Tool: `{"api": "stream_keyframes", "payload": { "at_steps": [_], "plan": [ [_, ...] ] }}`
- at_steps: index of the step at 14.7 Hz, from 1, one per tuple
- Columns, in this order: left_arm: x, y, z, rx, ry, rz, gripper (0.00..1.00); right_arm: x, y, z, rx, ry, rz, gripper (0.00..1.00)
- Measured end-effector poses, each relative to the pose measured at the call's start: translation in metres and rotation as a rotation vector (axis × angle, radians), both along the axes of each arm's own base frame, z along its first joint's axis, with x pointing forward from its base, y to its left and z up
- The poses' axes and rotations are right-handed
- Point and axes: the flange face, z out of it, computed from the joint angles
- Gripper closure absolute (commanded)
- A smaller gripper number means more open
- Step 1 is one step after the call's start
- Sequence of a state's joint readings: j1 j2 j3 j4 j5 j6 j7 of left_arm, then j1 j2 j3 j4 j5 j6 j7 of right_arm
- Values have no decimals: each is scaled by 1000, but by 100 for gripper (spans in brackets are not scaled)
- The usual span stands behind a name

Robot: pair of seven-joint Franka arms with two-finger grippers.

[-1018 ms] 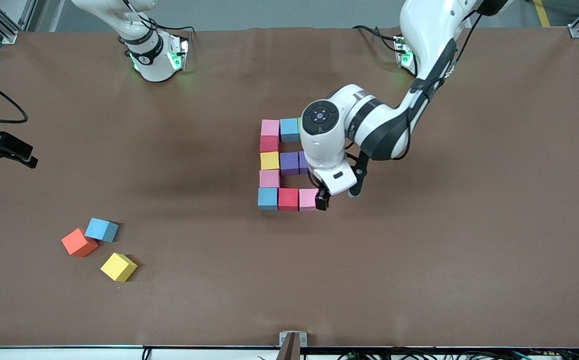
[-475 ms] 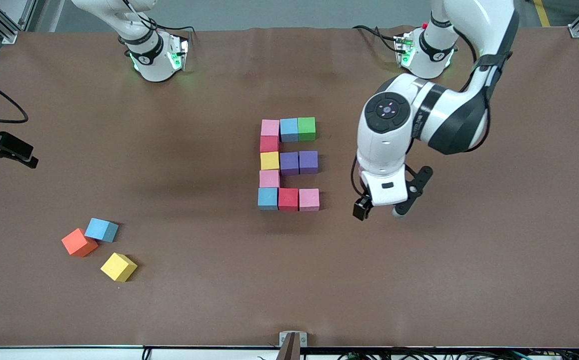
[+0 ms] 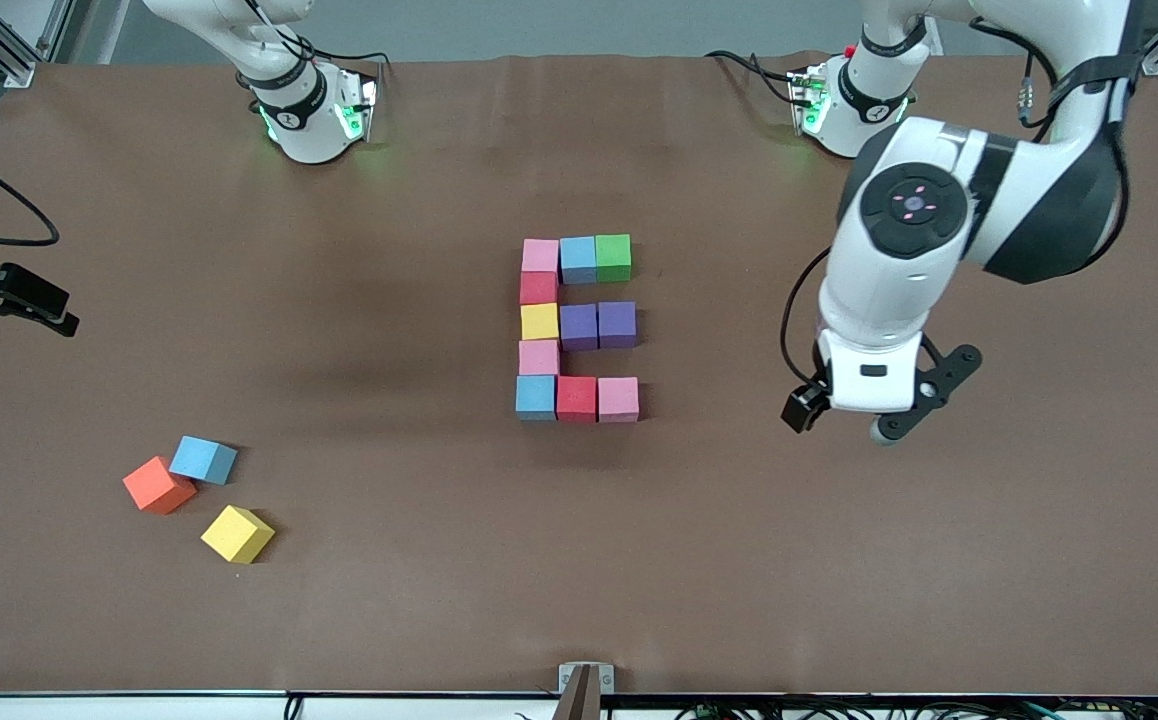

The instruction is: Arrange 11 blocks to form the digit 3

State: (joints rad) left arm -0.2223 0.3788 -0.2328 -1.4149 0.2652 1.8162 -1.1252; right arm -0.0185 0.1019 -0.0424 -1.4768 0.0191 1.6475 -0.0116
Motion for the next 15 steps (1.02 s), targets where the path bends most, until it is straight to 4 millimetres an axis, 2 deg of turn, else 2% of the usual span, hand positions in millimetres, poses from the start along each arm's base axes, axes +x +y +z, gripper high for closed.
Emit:
{"api": "stream_keyframes", "payload": {
  "at_steps": [3, 6, 11, 13, 15],
  "plan": [
    [4, 40, 22, -7, 31, -129, 0, 0, 0, 0, 0, 0, 0, 0],
    [0, 77, 47, 4, 75, -282, 0, 0, 1, 1, 0, -5, 2, 0],
    [-25, 136, 104, -10, 127, -489, 0, 1, 4, 2, 0, -8, 7, 0],
    [-38, 147, 122, -13, 144, -544, 0, 1, 3, 2, 0, -8, 5, 0],
    [-49, 148, 129, -25, 161, -583, 0, 1, 1, 2, 0, -10, 1, 0]
  ]
}}
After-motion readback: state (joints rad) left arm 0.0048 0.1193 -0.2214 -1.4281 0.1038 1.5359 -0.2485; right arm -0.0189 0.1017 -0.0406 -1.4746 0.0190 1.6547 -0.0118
